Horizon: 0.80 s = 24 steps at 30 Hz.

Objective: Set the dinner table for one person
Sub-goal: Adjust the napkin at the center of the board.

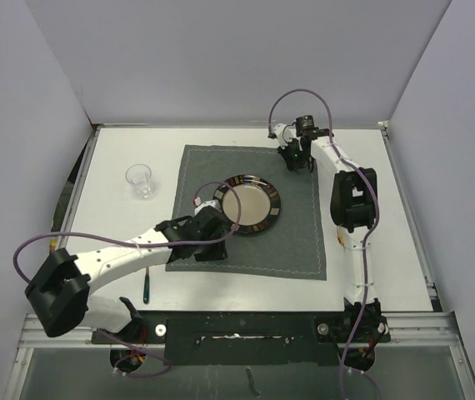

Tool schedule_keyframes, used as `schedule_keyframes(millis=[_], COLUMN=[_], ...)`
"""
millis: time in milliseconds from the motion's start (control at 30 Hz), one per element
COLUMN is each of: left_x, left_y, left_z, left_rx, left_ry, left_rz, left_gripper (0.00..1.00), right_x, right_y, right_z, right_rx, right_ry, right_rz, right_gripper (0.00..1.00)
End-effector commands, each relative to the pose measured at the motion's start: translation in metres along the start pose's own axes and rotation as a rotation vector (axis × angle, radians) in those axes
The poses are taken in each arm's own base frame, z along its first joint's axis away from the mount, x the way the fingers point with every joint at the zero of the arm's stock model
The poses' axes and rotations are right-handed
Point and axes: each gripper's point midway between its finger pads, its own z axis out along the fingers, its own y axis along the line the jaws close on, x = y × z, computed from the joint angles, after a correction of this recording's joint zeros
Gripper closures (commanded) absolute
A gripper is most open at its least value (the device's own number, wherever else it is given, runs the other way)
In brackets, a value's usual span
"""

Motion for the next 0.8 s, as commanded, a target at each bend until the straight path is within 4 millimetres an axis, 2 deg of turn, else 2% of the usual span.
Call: schedule_keyframes(millis=[0, 33, 100, 133, 167, 200, 233, 267, 333, 400, 433, 467, 500, 533, 567, 667, 767], left_x=[-0.064, -0.076, -0.104, -0.112, -0.117, -0.119, -0.119, -0.116, -0.103, -0.085, -0.075, -0.067, -0.058, -0.051, -0.047, -0.040, -0.042], left_y=[-0.020, -0.020, -0.021, -0.019, -0.017, -0.014, -0.011, -0.007, 0.004, 0.013, 0.016, 0.018, 0.020, 0.022, 0.024, 0.029, 0.034], left_z=[-0.080, -0.099, -0.140, -0.156, -0.168, -0.177, -0.183, -0.187, -0.181, -0.167, -0.159, -0.151, -0.143, -0.137, -0.133, -0.131, -0.135], left_rx=[0.053, 0.048, 0.047, 0.049, 0.049, 0.048, 0.045, 0.041, 0.014, 0.000, 0.003, 0.008, 0.013, 0.015, 0.017, 0.018, 0.009], left_ry=[-0.257, -0.311, -0.430, -0.462, -0.482, -0.490, -0.489, -0.481, -0.428, -0.354, -0.320, -0.290, -0.262, -0.242, -0.231, -0.227, -0.244], left_rz=[0.079, 0.104, 0.130, 0.137, 0.139, 0.140, 0.142, 0.143, 0.137, 0.120, 0.112, 0.096, 0.076, 0.059, 0.043, 0.022, 0.016], left_gripper=[0.63, 0.59, 0.35, 0.09, 0.03, 0.02, 0.02, 0.02, 0.02, 0.02, 0.02, 0.02, 0.02, 0.02, 0.02, 0.02, 0.02], right_x=[-0.092, -0.110, -0.141, -0.152, -0.157, -0.158, -0.150, -0.132, -0.086, -0.029, -0.002, 0.022, 0.043, 0.058, 0.072, 0.100, 0.117], right_y=[-0.019, -0.017, -0.007, 0.001, 0.011, 0.023, 0.034, 0.053, 0.084, 0.104, 0.114, 0.124, 0.134, 0.139, 0.142, 0.166, 0.197], right_z=[-0.116, -0.144, -0.202, -0.227, -0.249, -0.264, -0.271, -0.272, -0.263, -0.245, -0.236, -0.230, -0.225, -0.224, -0.224, -0.223, -0.218], right_rx=[0.185, 0.221, 0.284, 0.308, 0.326, 0.336, 0.333, 0.303, 0.232, 0.197, 0.165, 0.104, 0.044, 0.011, -0.002, -0.063, -0.159], right_ry=[-0.270, -0.316, -0.390, -0.413, -0.426, -0.423, -0.403, -0.366, -0.291, -0.178, -0.135, -0.111, -0.107, -0.111, -0.098, -0.032, 0.037], right_rz=[-0.052, -0.087, -0.147, -0.170, -0.184, -0.192, -0.187, -0.177, -0.166, -0.117, -0.075, -0.027, 0.033, 0.089, 0.121, 0.067, -0.047], right_gripper=[1.00, 1.00, 1.00, 1.00, 0.99, 0.89, 0.66, 0.47, 0.39, 0.33, 0.38, 0.50, 0.65, 0.85, 0.99, 1.00, 1.00])
